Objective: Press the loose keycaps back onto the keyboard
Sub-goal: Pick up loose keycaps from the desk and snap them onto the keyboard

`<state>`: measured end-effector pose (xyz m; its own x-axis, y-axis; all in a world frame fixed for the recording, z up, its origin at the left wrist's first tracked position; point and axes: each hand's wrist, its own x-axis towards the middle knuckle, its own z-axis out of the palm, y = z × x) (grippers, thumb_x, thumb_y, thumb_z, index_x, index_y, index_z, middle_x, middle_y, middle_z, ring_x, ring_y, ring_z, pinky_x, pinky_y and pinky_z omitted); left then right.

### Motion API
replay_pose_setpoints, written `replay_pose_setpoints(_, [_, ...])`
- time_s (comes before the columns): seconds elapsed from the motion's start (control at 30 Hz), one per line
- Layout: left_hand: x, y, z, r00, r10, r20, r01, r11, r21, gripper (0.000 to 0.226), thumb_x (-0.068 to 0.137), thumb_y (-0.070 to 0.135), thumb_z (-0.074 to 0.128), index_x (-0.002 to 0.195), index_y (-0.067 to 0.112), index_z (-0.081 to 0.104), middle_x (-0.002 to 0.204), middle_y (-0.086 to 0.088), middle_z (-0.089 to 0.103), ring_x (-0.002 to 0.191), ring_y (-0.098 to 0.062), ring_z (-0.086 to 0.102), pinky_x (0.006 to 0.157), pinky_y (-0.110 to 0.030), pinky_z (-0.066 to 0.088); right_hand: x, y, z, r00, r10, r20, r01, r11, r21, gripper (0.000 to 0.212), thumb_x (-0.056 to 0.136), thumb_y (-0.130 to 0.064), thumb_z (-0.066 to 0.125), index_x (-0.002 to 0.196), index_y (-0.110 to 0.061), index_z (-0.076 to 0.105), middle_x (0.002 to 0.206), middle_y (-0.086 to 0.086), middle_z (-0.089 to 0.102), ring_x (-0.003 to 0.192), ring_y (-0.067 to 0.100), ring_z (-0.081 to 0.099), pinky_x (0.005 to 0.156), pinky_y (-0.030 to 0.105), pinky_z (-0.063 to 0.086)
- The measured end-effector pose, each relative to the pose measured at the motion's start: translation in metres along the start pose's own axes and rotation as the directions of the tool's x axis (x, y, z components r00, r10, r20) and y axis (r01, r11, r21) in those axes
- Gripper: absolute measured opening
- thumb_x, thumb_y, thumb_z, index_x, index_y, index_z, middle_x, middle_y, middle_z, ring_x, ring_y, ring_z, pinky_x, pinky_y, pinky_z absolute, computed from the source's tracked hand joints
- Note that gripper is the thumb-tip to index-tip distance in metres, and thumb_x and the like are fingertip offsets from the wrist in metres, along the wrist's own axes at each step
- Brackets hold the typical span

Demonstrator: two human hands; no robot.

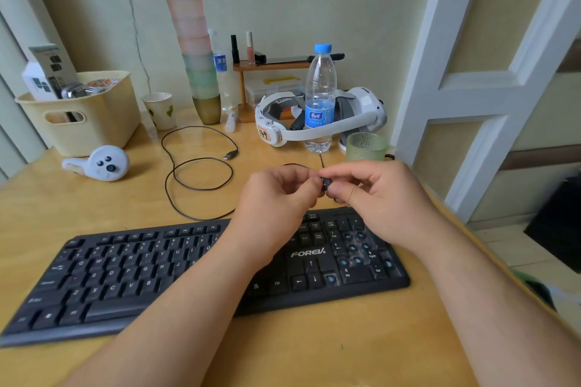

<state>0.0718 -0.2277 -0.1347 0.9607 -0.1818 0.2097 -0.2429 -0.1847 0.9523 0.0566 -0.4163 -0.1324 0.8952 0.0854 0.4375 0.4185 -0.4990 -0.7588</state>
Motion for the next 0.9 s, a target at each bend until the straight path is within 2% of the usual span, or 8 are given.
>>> replay_pose_setpoints(0.17, [0.001,0.000,0.004,0.999,-0.033,-0.019,0.032,0.999,-0.013,0.012,0.095,0.025,0.073,0.085,0.022,0.079,0.068,0.005,0.073,0.062,-0.005,0.058,0.063,-0.022,0.050,0.006,-0.022,-0.012,0.993,-0.087,0.080,0.112,0.907,-0.406,0.019,0.083,-0.028,0.083,0.100,-0.035,0.079,0.077,-0.020,0.071,0.073,-0.001,0.067,0.075,0.030,0.061])
replay_pose_setpoints(0.3, [0.000,-0.001,0.011,0.998,-0.058,0.038,0.062,0.992,-0.113,0.009,0.095,0.026,0.076,0.089,0.020,0.080,0.074,0.001,0.075,0.068,-0.008,0.063,0.074,-0.030,0.053,0.013,-0.049,-0.030,0.970,-0.020,0.240,0.160,0.802,-0.576,0.013,0.085,-0.031,0.080,0.098,-0.033,0.078,0.073,-0.022,0.068,0.073,-0.007,0.064,0.078,0.029,0.059])
replay_pose_setpoints(0.4, [-0.007,0.005,0.019,0.986,-0.033,0.165,0.060,0.985,-0.160,0.009,0.099,0.018,0.070,0.096,0.019,0.078,0.079,0.004,0.076,0.067,-0.004,0.063,0.067,-0.019,0.051,0.014,-0.059,-0.047,0.940,0.067,0.335,0.184,0.726,-0.663,0.012,0.087,-0.034,0.078,0.099,-0.031,0.076,0.074,-0.022,0.069,0.075,-0.007,0.065,0.079,0.030,0.058])
replay_pose_setpoints(0.5, [-0.012,0.006,0.020,0.972,0.093,0.217,-0.141,0.966,0.218,0.020,0.101,0.022,0.064,0.111,0.033,0.077,0.088,0.018,0.075,0.081,-0.001,0.065,0.077,-0.020,0.051,0.014,-0.055,-0.060,0.911,0.173,0.374,0.136,0.730,-0.670,0.011,0.087,-0.034,0.080,0.096,-0.031,0.076,0.073,-0.021,0.072,0.075,-0.009,0.065,0.077,0.026,0.057])
replay_pose_setpoints(0.6, [-0.015,0.006,0.020,0.941,0.193,0.278,-0.325,0.745,0.583,0.045,0.094,0.011,0.055,0.122,0.043,0.073,0.098,0.023,0.070,0.103,-0.009,0.059,0.084,-0.023,0.043,0.012,-0.038,-0.061,0.819,0.349,0.456,0.030,0.767,-0.641,0.010,0.087,-0.034,0.081,0.094,-0.032,0.074,0.077,-0.018,0.075,0.073,-0.003,0.069,0.079,0.031,0.058])
replay_pose_setpoints(0.73, [-0.012,0.002,0.017,0.933,0.175,0.315,-0.340,0.720,0.605,0.052,0.087,0.005,0.053,0.114,0.043,0.076,0.103,0.013,0.068,0.112,-0.021,0.052,0.085,-0.027,0.039,0.010,-0.019,-0.055,0.739,0.435,0.515,-0.023,0.780,-0.625,0.010,0.087,-0.035,0.082,0.095,-0.033,0.077,0.085,-0.013,0.077,0.082,0.010,0.072,0.086,0.036,0.059])
replay_pose_setpoints(0.83, [-0.011,0.001,0.014,0.929,0.182,0.323,-0.352,0.711,0.609,0.049,0.085,0.004,0.053,0.110,0.039,0.077,0.101,0.009,0.069,0.107,-0.021,0.051,0.083,-0.024,0.033,0.011,-0.014,-0.051,0.718,0.448,0.533,-0.020,0.779,-0.627,0.012,0.087,-0.035,0.082,0.098,-0.034,0.078,0.087,-0.013,0.077,0.082,0.010,0.070,0.083,0.032,0.057])
replay_pose_setpoints(0.9, [-0.010,0.000,0.015,0.929,0.180,0.322,-0.350,0.708,0.613,0.049,0.085,0.005,0.053,0.109,0.041,0.077,0.097,0.010,0.067,0.108,-0.023,0.051,0.090,-0.027,0.040,0.013,-0.013,-0.049,0.712,0.449,0.539,-0.007,0.773,-0.634,0.012,0.087,-0.033,0.082,0.099,-0.033,0.078,0.084,-0.014,0.076,0.077,0.006,0.068,0.079,0.029,0.055])
